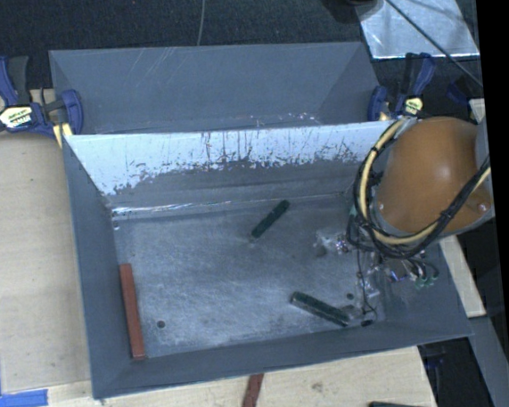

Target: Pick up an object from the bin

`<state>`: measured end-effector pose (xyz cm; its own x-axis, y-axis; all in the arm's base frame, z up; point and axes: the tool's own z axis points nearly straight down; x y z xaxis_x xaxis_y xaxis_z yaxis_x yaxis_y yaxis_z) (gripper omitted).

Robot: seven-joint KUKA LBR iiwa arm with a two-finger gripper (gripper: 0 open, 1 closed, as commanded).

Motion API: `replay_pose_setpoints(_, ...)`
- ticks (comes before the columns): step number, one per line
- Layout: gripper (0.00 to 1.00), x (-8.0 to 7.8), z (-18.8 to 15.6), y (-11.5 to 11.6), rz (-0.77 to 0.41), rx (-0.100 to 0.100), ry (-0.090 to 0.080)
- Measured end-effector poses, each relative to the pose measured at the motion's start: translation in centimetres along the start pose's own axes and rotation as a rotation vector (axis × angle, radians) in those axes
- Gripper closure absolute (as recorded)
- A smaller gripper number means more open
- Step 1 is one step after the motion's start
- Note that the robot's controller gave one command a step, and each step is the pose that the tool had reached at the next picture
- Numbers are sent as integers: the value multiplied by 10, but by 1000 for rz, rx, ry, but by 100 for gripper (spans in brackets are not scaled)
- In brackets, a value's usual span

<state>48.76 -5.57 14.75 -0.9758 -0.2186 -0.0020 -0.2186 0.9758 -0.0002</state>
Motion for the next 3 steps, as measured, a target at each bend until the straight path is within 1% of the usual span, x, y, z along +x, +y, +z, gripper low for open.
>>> replay_pose_setpoints(1,0,-12,81,17,87,-1,-2)
replay_pose_setpoints(2,100,-4,77,17,227,0,0)
replay_pose_setpoints(3,100,-4,77,17,227,0,0)
